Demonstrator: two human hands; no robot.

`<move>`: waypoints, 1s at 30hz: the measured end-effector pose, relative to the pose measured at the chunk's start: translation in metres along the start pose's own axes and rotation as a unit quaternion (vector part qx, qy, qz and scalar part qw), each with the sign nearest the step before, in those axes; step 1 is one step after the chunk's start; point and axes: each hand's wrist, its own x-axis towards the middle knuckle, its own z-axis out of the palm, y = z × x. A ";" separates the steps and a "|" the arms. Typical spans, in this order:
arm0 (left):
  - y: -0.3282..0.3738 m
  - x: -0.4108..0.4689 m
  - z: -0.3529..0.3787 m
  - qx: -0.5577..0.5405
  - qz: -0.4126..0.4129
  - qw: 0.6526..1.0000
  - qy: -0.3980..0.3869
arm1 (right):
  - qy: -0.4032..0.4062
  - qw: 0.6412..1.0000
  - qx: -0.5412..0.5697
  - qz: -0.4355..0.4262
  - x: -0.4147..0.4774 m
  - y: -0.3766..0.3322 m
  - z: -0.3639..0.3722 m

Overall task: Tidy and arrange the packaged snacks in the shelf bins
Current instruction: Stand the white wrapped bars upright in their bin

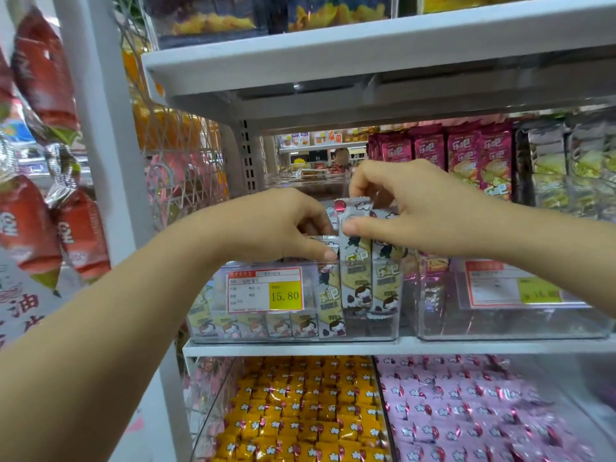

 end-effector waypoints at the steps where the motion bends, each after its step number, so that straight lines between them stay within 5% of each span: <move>1: -0.001 0.000 0.001 0.006 -0.001 1.000 0.007 | -0.024 1.000 -0.003 -0.001 0.000 0.000 -0.002; 16: 0.003 -0.009 0.015 -0.039 0.007 0.995 0.095 | -0.200 0.977 -0.074 -0.019 0.000 -0.008 -0.005; 22: 0.020 -0.009 0.019 -0.125 0.070 0.983 0.116 | -0.108 0.990 -0.095 -0.005 -0.010 -0.004 -0.021; 30: 0.028 0.009 0.017 -0.012 0.027 0.998 0.054 | -0.177 0.969 -0.174 -0.009 0.007 -0.008 -0.010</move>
